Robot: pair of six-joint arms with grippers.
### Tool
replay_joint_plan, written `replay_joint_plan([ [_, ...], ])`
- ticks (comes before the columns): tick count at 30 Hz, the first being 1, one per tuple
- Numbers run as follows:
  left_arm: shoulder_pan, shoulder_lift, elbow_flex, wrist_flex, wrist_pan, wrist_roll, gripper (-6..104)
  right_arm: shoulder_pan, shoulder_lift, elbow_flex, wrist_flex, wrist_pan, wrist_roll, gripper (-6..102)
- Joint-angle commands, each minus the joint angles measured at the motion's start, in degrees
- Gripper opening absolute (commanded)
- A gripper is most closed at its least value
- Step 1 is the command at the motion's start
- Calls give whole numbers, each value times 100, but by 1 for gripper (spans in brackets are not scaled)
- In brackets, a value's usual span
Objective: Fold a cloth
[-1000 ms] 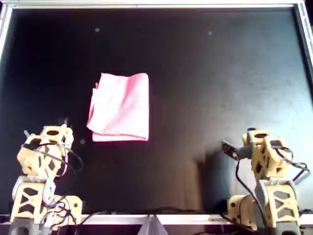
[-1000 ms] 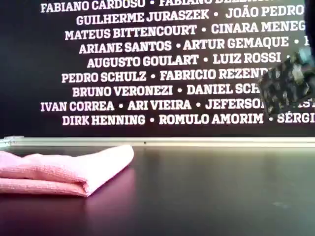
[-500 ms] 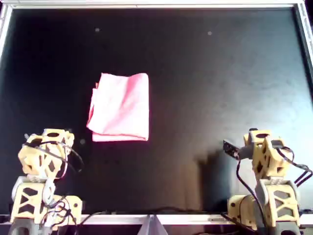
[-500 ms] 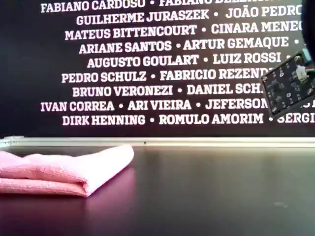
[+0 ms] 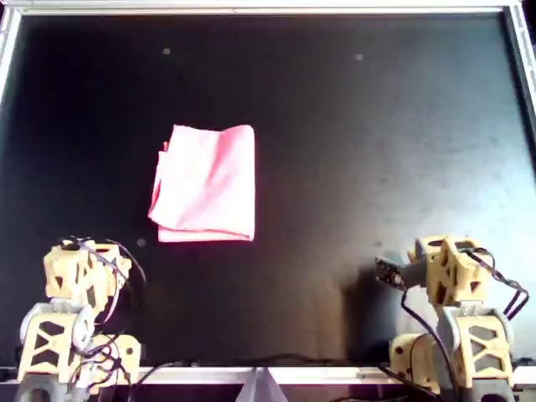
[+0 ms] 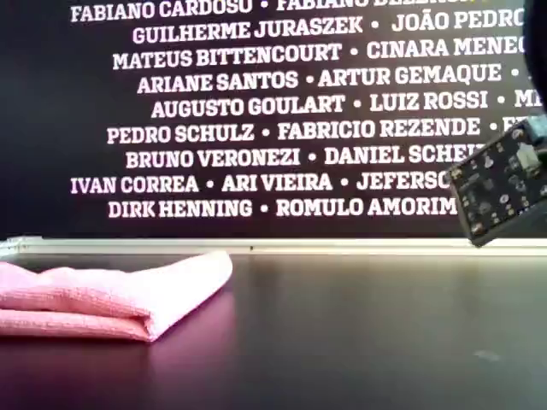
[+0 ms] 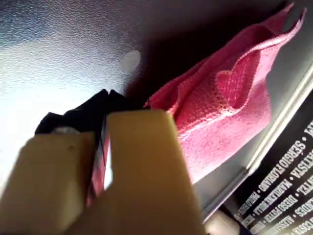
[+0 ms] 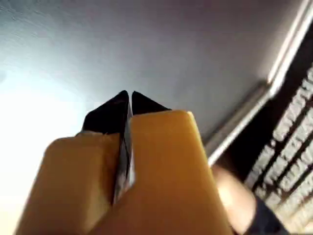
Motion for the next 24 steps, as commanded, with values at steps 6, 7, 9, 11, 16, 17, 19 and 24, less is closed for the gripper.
replay_joint_plan([
  [6, 141, 88, -79, 325, -325, 35, -1, -26, 220, 88, 123, -158, 18, 2],
  [7, 141, 79, -79, 325, -387, 35, -1, -26, 211, 88, 123, -105, 9, 2],
  [9, 132, 70, -79, 325, -431, 35, -1, -26, 202, 88, 123, -88, -79, 1],
  [11, 123, 53, -79, 325, -431, 35, 0, -26, 202, 88, 123, -88, -79, 1],
  [16, 44, 35, -79, 325, -431, 26, 0, -18, 202, 88, 123, -97, -79, 2],
  [17, 44, 35, -79, 325, -431, 26, 0, -18, 202, 88, 123, -97, -79, 2],
  [19, 44, 35, -79, 325, -431, 26, 0, -18, 202, 88, 123, -97, -79, 2],
  [24, 44, 35, -79, 325, -431, -18, 0, -9, 202, 88, 123, -97, -79, 2],
])
